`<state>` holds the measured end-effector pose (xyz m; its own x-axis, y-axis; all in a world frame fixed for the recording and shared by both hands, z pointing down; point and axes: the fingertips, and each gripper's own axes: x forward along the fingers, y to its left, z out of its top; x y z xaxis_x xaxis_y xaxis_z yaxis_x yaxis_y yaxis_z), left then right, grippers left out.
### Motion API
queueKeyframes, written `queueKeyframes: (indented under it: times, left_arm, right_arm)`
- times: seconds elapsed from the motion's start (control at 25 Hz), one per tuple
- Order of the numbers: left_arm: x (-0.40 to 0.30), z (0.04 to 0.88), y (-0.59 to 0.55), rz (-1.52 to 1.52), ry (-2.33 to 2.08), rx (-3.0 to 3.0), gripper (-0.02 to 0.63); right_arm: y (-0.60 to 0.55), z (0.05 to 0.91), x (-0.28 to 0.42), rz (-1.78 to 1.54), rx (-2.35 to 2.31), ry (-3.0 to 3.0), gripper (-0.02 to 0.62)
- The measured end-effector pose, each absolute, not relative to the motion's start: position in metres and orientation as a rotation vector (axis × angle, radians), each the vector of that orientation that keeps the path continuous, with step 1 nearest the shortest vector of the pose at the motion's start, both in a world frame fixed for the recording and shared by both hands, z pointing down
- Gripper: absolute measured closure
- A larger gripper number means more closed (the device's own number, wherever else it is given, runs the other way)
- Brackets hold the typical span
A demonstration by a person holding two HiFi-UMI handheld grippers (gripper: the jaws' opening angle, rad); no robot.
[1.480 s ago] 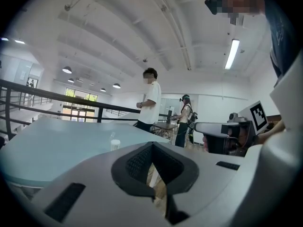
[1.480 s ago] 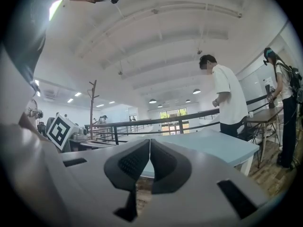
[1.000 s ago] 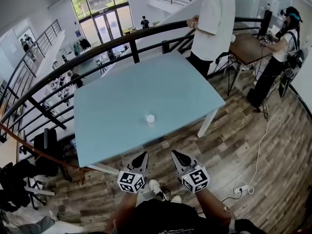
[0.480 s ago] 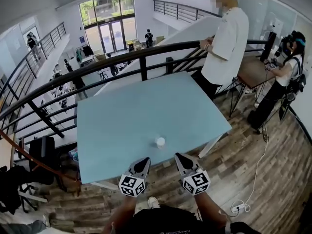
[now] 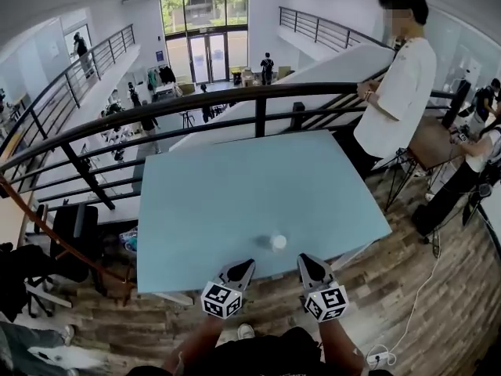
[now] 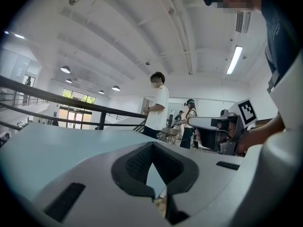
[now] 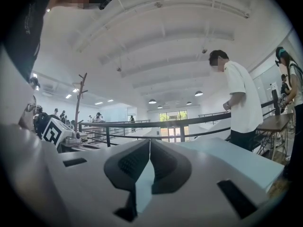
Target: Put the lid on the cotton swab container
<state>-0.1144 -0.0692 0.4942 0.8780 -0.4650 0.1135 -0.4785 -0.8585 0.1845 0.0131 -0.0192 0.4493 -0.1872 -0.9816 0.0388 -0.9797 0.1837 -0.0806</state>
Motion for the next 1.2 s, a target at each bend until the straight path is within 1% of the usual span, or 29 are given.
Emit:
queueKeyframes:
  times: [0.12,0.32,0.52,0.68,1.2]
  left_arm:
    - [-0.110,0.498,-0.079,0.113,-0.749,2.818,0.595]
    - [-0.086,0.496,-0.088,0.110,-0.804,2.794,0.597]
    - [-0.071,0.492,-0.102,0.114,-0.899,2.795,0.597]
    - [-0.057,0.490,-0.112,0.114,-0.959,2.781,0.597]
    - [-0.013,0.491,-0.132,0.119,-1.130,2.717,0.595]
  right_arm:
    - [-0.033,0.453,0.018,-0.161,-1.959,2.413,0.575]
    - [-0.053,0.455,0.052,-0.183,-1.930,2.425,0.575]
    - [-0.077,0.444,0.061,-0.146,-1.772,2.529,0.575]
    - [-0.095,0.430,0.075,-0.170,-1.678,2.505,0.575]
    - [-0.113,0.426,0.132,-0.106,-1.585,2.572,0.575]
